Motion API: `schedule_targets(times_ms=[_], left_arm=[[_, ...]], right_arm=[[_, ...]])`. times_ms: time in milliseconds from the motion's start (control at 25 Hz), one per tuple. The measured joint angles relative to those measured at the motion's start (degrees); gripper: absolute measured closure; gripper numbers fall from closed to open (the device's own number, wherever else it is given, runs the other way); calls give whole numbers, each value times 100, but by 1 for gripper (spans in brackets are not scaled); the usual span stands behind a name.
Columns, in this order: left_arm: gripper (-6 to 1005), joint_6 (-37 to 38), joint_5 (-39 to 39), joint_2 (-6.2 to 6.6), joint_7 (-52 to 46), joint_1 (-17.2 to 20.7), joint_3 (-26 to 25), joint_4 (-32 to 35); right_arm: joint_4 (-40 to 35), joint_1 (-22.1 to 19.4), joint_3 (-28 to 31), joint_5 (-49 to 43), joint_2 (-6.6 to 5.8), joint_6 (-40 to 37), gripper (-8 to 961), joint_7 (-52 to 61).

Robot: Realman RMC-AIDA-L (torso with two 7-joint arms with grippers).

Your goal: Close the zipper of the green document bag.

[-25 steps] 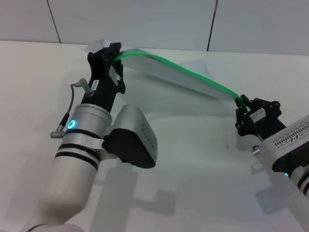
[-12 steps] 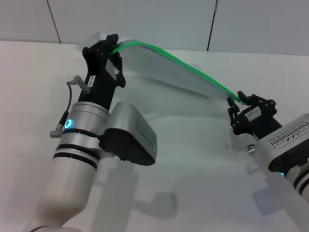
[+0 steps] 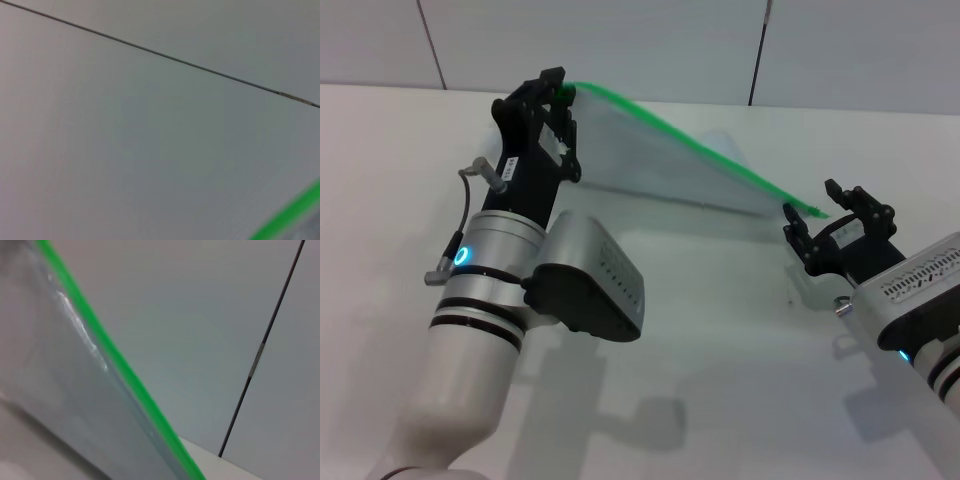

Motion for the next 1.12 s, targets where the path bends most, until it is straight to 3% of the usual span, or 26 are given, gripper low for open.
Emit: schedule_targets(times_ms=[400,600,800,1120], left_arm=[[756,-34,0,13,-62,-1,-16,0],[545,-29,1,17,-56,-2,-10,0],[457,-47,-3,11,-109,2,-22,-11],[462,-633,-30,29,-1396,50,-67,-2]], right_arm=[[-24,-7,0,113,1,1,365,-1],[-70,-4,0,242,10,26,267,-26],[-127,-51,0,243,9,231,194,-30],[-342,-176,0,620,-24,726,197,26]])
